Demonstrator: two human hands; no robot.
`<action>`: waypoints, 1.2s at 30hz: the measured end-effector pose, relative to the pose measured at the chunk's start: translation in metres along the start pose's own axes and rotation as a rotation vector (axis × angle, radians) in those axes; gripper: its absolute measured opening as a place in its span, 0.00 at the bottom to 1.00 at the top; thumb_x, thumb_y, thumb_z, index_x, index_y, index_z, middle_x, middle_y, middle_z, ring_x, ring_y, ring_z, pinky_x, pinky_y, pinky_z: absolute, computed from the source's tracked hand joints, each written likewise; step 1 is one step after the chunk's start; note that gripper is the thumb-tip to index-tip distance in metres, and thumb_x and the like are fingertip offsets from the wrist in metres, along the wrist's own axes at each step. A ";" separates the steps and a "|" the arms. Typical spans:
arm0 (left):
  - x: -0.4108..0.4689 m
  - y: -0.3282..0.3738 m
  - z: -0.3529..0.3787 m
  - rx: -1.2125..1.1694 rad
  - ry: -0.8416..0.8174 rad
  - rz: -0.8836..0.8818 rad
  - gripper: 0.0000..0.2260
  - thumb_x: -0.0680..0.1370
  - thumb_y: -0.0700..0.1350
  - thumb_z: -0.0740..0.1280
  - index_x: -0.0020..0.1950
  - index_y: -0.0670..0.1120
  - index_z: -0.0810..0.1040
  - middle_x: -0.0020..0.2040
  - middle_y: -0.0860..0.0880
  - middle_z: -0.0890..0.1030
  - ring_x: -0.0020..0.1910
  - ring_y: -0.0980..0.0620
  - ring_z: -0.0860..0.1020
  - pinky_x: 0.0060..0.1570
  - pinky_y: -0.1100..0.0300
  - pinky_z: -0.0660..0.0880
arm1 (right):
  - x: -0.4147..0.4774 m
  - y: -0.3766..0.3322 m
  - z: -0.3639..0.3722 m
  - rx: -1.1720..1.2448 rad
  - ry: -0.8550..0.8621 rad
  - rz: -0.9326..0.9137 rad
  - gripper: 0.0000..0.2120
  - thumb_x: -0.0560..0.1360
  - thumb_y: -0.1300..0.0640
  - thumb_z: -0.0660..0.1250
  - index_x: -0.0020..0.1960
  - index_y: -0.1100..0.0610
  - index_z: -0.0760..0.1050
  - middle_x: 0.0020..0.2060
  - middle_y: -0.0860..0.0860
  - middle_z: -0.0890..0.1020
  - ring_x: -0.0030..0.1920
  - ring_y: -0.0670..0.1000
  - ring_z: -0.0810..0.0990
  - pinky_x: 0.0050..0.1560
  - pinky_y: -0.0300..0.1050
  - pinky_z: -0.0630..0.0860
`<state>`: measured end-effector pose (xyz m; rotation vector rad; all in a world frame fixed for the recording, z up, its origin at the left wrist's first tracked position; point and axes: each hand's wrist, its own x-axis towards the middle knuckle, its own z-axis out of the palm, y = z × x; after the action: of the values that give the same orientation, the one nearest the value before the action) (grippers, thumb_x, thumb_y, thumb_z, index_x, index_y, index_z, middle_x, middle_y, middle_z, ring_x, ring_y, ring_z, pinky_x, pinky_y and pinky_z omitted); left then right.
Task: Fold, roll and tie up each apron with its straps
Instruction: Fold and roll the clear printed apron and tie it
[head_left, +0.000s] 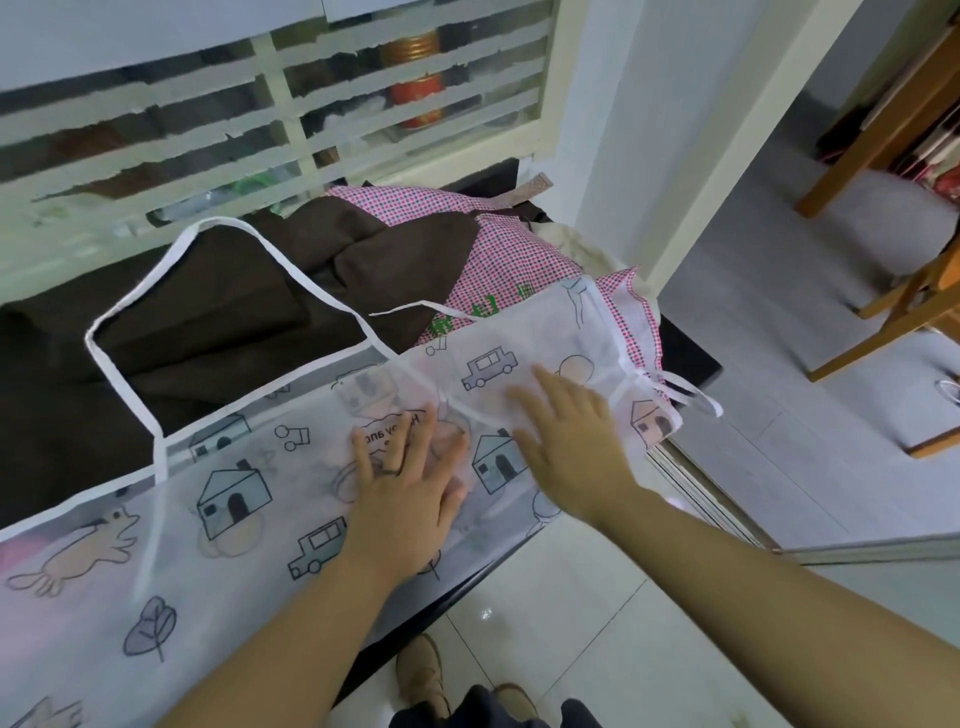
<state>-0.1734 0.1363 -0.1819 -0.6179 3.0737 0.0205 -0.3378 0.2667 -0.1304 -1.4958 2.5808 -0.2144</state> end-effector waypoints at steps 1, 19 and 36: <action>0.000 0.002 -0.002 -0.003 0.001 0.001 0.24 0.77 0.57 0.51 0.73 0.54 0.63 0.75 0.40 0.62 0.73 0.38 0.62 0.65 0.28 0.52 | 0.001 -0.004 0.008 -0.035 -0.108 -0.091 0.35 0.75 0.36 0.36 0.77 0.49 0.57 0.77 0.53 0.54 0.76 0.58 0.53 0.73 0.60 0.48; -0.103 -0.093 -0.020 -0.015 0.049 -0.426 0.27 0.77 0.60 0.53 0.73 0.51 0.65 0.75 0.42 0.63 0.73 0.40 0.60 0.69 0.35 0.49 | 0.041 -0.135 0.025 -0.033 -0.139 -0.371 0.35 0.74 0.34 0.41 0.77 0.47 0.57 0.77 0.58 0.53 0.77 0.61 0.52 0.67 0.74 0.48; -0.218 -0.179 -0.052 0.047 0.268 -0.781 0.24 0.75 0.54 0.56 0.67 0.45 0.69 0.68 0.42 0.72 0.69 0.41 0.66 0.68 0.34 0.54 | 0.039 -0.229 0.040 0.049 0.065 -0.766 0.25 0.77 0.41 0.54 0.71 0.52 0.64 0.74 0.58 0.63 0.74 0.59 0.60 0.71 0.65 0.45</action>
<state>0.0964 0.0549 -0.1305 -1.8821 2.8009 -0.1475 -0.1542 0.1184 -0.1267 -2.4063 1.8890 -0.4043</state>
